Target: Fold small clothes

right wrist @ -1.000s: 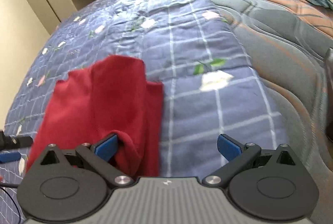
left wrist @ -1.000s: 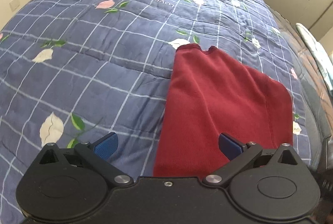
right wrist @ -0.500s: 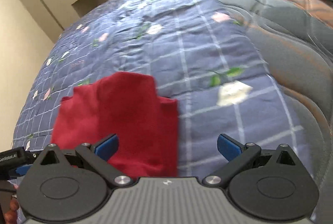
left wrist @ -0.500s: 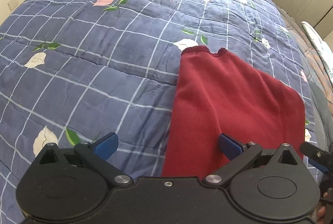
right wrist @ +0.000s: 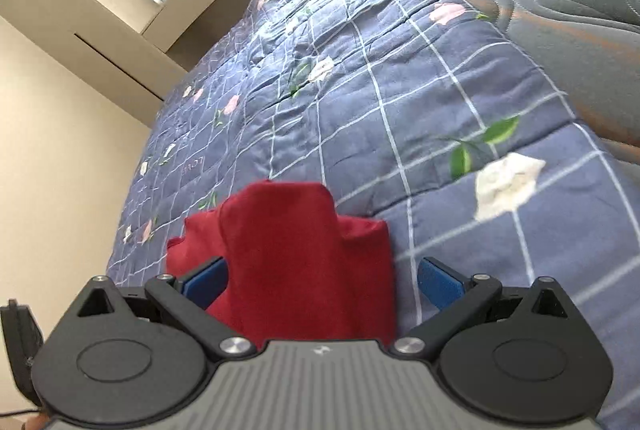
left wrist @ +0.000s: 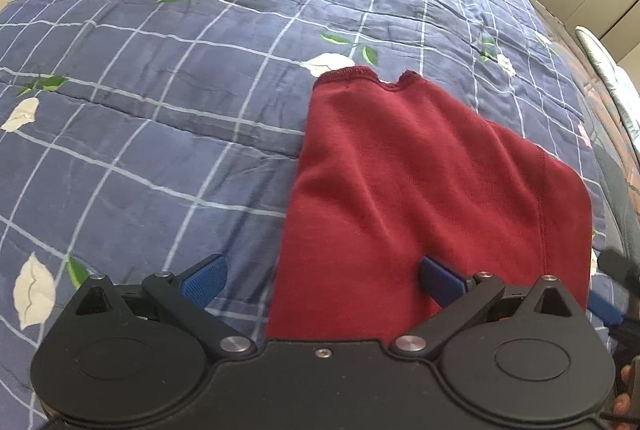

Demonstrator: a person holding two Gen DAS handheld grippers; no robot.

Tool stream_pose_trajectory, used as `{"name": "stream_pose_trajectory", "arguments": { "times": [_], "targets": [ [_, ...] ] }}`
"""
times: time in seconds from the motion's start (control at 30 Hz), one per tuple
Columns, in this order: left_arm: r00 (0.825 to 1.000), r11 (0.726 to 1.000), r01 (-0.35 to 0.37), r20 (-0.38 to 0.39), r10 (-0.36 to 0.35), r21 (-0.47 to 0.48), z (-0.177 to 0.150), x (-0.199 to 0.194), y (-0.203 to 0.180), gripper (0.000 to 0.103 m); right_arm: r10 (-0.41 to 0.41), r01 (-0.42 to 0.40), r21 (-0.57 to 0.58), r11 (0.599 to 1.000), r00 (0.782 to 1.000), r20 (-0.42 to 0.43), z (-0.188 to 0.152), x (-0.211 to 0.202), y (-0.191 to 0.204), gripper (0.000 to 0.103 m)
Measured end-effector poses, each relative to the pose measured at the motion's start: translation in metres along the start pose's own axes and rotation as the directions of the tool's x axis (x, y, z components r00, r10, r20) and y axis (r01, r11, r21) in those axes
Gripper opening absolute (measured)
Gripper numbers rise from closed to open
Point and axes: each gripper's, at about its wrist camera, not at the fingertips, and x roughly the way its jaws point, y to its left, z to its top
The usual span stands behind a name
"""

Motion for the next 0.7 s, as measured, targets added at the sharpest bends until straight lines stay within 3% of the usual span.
{"name": "stream_pose_trajectory", "arguments": {
  "times": [0.07, 0.17, 0.3, 0.43, 0.5, 0.7],
  "targets": [
    [1.0, 1.0, 0.001, 0.0, -0.001, -0.009, 0.0, 0.003, -0.001, 0.103, -0.014, 0.016, 0.048, 0.999, 0.999, -0.046, 0.003, 0.014, -0.007, 0.103],
    [1.0, 1.0, 0.007, 0.0, -0.007, -0.021, 0.0, 0.004, 0.0, 0.103, 0.037, -0.031, 0.118, 0.993, 0.998, -0.048, 0.003, 0.018, -0.019, 0.103],
    [1.0, 0.999, 0.027, 0.003, -0.027, -0.04, -0.002, 0.005, 0.004, 0.103, 0.089, -0.079, 0.147, 0.986, 0.994, -0.061, -0.002, 0.016, -0.022, 0.092],
    [0.999, 0.997, 0.034, 0.003, -0.033, -0.068, -0.004, 0.006, 0.007, 0.103, 0.072, -0.061, 0.154, 0.986, 0.995, -0.067, -0.012, 0.016, -0.02, 0.074],
    [1.0, 0.997, 0.031, 0.0, -0.031, -0.07, -0.004, 0.004, 0.006, 0.102, 0.064, -0.054, 0.161, 0.986, 0.996, -0.06, -0.014, 0.016, -0.022, 0.071],
    [0.998, 0.998, 0.047, -0.039, -0.049, -0.042, 0.001, -0.004, 0.009, 0.102, 0.061, -0.047, 0.135, 0.99, 0.993, -0.103, -0.012, 0.021, -0.025, 0.073]
  ]
}}
